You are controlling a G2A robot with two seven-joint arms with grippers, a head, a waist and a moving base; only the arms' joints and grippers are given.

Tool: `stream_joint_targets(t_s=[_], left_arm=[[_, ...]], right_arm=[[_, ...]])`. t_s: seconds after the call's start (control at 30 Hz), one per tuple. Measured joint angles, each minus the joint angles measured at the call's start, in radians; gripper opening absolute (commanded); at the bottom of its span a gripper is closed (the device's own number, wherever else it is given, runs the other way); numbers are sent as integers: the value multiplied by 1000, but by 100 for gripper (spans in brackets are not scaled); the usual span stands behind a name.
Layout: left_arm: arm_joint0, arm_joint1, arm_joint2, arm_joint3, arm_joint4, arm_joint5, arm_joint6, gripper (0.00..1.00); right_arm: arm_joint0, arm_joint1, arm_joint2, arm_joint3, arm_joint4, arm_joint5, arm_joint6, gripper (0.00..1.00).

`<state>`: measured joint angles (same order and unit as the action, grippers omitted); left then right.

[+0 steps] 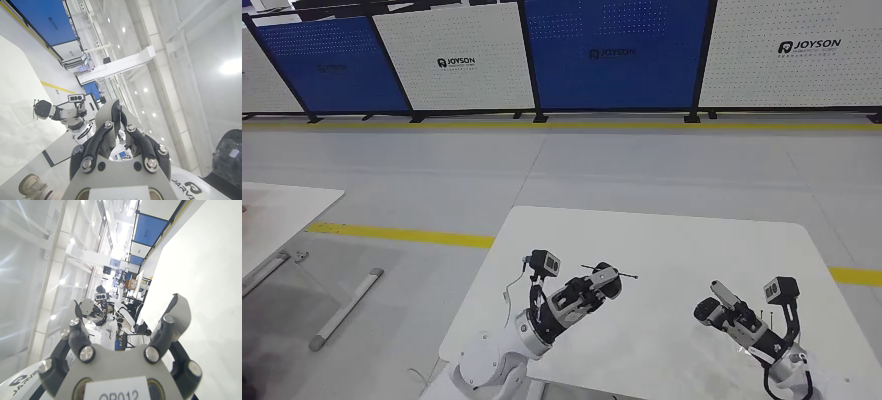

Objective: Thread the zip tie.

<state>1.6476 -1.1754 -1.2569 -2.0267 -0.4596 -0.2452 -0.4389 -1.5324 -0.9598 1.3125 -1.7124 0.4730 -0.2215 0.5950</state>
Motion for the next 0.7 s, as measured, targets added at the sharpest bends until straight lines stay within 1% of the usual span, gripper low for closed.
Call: stream_joint_targets(t_s=[0.1,0.2,0.27,0.3,0.33,0.4,0.43,0.53,0.63,0.7], left_arm=[[-2,0,1,4,7,5,8,0],[-20,-2,23,29,104,43,59,0],[-34,-2,48,59,177,89,77,0],[-42,-3,58,72,201,110,84,0],[-52,-3,70,94,225,139,91,0],[-71,-5,86,129,257,178,101,0],[-82,-6,98,154,280,199,109,0],[-101,-9,128,210,332,238,138,0],[-118,-14,146,254,336,243,171,0],[-120,-16,154,265,329,236,178,0]], right_arm=[[0,0,0,0,0,0,0,100],[0,0,0,0,0,0,0,100],[0,0,0,0,0,0,0,100],[0,0,0,0,0,0,0,100],[0,0,0,0,0,0,0,100],[0,0,0,0,0,0,0,100],[0,0,0,0,0,0,0,100],[0,0,0,0,0,0,0,100],[0,0,0,0,0,0,0,100],[0,0,0,0,0,0,0,100]])
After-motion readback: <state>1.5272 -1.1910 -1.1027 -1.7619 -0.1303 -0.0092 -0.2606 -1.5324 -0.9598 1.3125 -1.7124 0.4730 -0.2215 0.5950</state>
